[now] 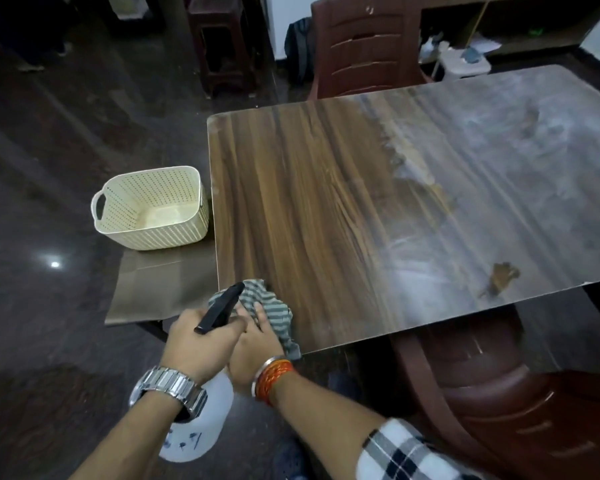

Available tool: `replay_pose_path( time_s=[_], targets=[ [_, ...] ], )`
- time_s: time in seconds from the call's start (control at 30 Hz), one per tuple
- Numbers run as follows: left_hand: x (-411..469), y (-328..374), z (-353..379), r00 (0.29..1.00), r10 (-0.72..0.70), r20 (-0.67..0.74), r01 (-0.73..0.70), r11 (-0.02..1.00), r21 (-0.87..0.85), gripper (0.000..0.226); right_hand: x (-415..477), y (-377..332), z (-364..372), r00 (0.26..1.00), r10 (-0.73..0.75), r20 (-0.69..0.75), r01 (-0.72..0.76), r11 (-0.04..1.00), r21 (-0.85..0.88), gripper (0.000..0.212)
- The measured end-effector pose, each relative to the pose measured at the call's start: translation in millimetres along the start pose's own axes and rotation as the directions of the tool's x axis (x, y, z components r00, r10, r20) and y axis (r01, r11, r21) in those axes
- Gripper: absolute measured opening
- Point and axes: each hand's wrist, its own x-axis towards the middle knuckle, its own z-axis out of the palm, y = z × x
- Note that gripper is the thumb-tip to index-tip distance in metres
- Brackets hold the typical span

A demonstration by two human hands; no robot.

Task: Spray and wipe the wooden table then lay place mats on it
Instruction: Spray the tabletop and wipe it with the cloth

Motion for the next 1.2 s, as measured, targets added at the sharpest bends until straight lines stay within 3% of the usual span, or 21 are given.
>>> replay_pose_path(
  time_s=[0.13,0.23,0.3,0.37,0.43,0.47,0.5,0.53,0.63,0.7,0.77,0.87,1.0,1.07,1.13,1.2],
  targets=[
    [1.3,-5.6,-2.8,0.992,0.027,0.124,-0.017,0.996,-0.083,0.047,-20.3,49.7,5.9,0.997,-0.049,-0.064,0.048,0.998,-0.031,0.045],
    [-5.8,-5.9,6.1,0.983,0.057,0.177,-0.040,0.994,-0.100,0.046,-61.8,127.9,-7.1,0.958,0.243,-0.152,-0.252,0.967,-0.043,0.052],
    [-10.4,-5.2,12.8,0.977,0.068,0.200,-0.047,0.993,-0.110,0.047,-92.1,178.2,-17.9,0.845,0.503,-0.183,-0.511,0.860,0.004,0.059],
    [-13.8,-2.1,19.8,0.973,0.070,0.219,-0.048,0.993,-0.104,0.042,-109.9,202.8,-26.3,0.680,0.705,-0.202,-0.705,0.704,0.086,0.059],
    [-18.7,5.5,27.8,0.972,0.080,0.220,-0.061,0.994,-0.092,0.040,-108.1,197.4,-26.2,0.556,0.805,-0.206,-0.799,0.586,0.133,0.058],
    [-20.5,9.1,31.9,0.975,0.084,0.207,-0.065,0.993,-0.098,0.041,-102.6,186.0,-24.4,0.532,0.822,-0.201,-0.813,0.563,0.150,0.058],
    [-23.4,15.0,36.2,0.978,0.088,0.187,-0.069,0.992,-0.104,0.040,-97.4,172.7,-23.6,0.551,0.812,-0.192,-0.800,0.580,0.154,0.058],
    [-25.5,20.2,41.0,0.982,0.094,0.164,-0.078,0.992,-0.101,0.039,-92.3,158.2,-21.4,0.619,0.765,-0.175,-0.755,0.642,0.136,0.059],
    [-31.7,38.5,58.0,0.986,0.113,0.122,-0.101,0.990,-0.096,0.037,-89.0,123.2,-11.7,0.896,0.431,-0.112,-0.434,0.901,-0.010,0.056],
    [-37.4,50.7,73.1,0.988,0.123,0.095,-0.112,0.987,-0.112,0.036,-95.6,120.8,-9.1,0.968,0.224,-0.112,-0.226,0.974,-0.008,0.048],
    [-45.5,62.5,92.3,0.988,0.125,0.095,-0.113,0.986,-0.125,0.035,-101.9,138.9,-12.9,0.989,0.079,-0.123,-0.077,0.997,0.017,0.043],
    [-62.0,74.2,126.3,0.987,0.111,0.118,-0.090,0.981,-0.172,0.035,-111.2,197.9,-29.3,0.992,0.050,-0.114,-0.053,0.998,-0.023,0.048],
    [-88.2,93.2,187.4,0.992,0.094,0.082,-0.077,0.979,-0.190,0.036,-170.5,329.0,-58.6,0.947,0.278,-0.159,-0.289,0.956,-0.048,0.056],
    [-105.9,109.6,228.5,0.992,0.073,0.107,-0.049,0.977,-0.207,0.047,-224.1,407.5,-69.5,0.868,0.452,-0.207,-0.467,0.884,-0.032,0.061],
    [-117.5,129.6,266.2,0.994,0.042,0.103,-0.020,0.979,-0.204,0.044,-275.7,473.5,-80.5,0.733,0.631,-0.254,-0.647,0.762,0.025,0.062],
    [-127.3,155.4,302.7,0.996,0.024,0.089,-0.006,0.981,-0.192,0.041,-308.5,509.7,-90.8,0.641,0.733,-0.226,-0.734,0.672,0.100,0.058]
  ],
)
